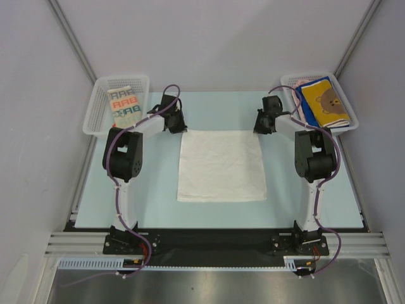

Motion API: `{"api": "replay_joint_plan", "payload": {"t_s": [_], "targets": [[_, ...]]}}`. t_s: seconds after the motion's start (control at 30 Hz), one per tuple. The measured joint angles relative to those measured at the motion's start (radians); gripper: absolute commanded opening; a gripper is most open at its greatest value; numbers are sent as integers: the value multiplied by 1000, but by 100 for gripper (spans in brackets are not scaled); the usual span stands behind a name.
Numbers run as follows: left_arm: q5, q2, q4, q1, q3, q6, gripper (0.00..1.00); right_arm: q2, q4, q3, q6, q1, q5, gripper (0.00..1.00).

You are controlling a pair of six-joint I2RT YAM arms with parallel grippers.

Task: Fold and stack the towels
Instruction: Fold the towel

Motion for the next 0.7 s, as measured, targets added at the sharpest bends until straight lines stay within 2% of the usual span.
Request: {"api": "replay_joint_plan", "payload": {"t_s": [0.47,0.7], "targets": [[93,0,299,47,66,-15,0,-14,211,-2,18,-32,2,0],[101,-34,349,50,12,-14,0,-123,279,-71,24,-37,1,0]]}}
